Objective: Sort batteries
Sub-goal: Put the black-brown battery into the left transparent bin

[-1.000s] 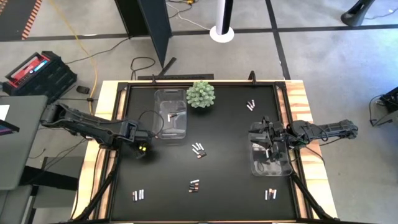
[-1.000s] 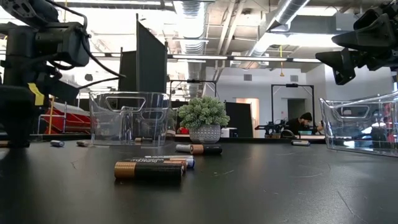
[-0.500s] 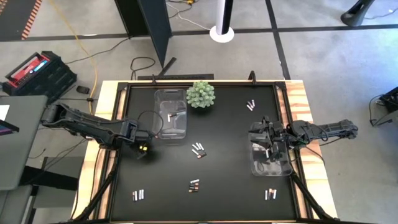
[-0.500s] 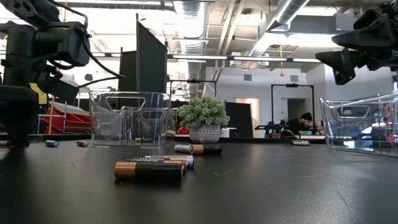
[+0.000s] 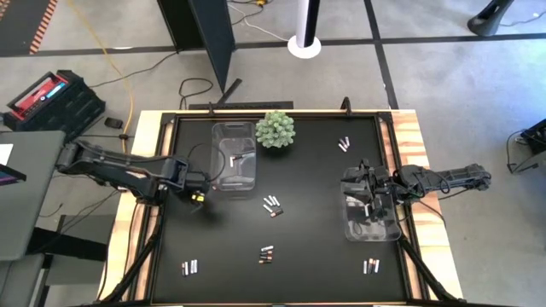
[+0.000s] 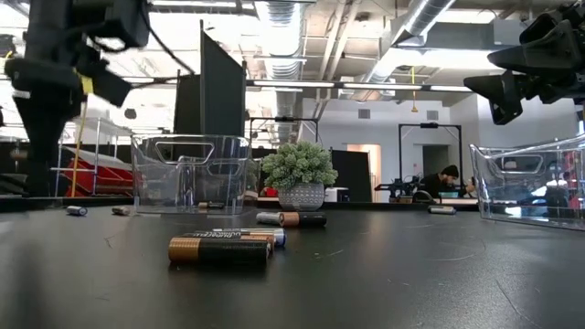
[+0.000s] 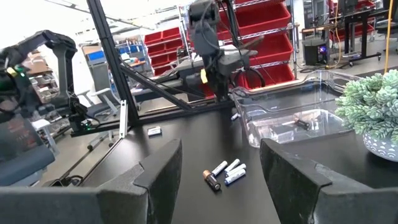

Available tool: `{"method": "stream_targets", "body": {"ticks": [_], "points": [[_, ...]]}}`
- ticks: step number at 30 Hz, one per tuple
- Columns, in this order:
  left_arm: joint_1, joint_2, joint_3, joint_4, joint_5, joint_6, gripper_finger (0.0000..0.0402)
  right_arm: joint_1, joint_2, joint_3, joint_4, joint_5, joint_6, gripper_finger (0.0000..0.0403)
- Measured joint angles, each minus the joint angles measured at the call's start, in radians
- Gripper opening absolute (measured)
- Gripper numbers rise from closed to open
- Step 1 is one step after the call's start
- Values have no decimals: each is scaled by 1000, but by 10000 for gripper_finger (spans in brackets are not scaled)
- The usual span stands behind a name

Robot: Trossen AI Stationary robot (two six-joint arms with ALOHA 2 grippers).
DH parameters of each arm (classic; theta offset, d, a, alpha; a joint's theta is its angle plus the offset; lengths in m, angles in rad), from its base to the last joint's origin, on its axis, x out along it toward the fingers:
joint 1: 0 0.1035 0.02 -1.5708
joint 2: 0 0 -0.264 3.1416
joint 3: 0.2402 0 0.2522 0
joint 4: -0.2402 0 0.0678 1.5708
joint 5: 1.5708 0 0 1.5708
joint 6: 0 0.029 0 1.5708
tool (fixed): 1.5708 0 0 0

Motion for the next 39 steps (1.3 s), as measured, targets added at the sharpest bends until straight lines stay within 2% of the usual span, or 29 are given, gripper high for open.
{"method": "stream_targets", "body": {"ticks": [3, 8, 11, 15, 18, 21, 25, 33, 39], "points": [[0, 0, 93, -69, -24, 2, 24, 0, 0, 0, 0, 0, 0, 235], [38, -1, 260, -168, -131, 61, 25, 0, 0, 0, 0, 0, 0, 235], [110, -1, 353, -164, -189, 147, 25, 0, 0, 0, 0, 0, 0, 235], [269, 16, 432, -87, -195, 331, 25, 0, 0, 0, 0, 0, 0, 235], [397, 65, 466, 12, -166, 517, 26, 0, 0, 0, 0, 0, 0, 235], [512, 160, 494, 137, -90, 688, 26, 0, 0, 0, 0, 0, 0, 235], [606, 323, 542, 214, -23, 823, 26, 0, 0, 0, 0, 0, 0, 235], [642, 578, 559, 247, 58, 949, 27, 0, 0, 0, 0, 0, 0, 235], [622, 677, 559, 271, 105, 963, 27, 0, 0, 0, 0, 0, 0, 235]]}}
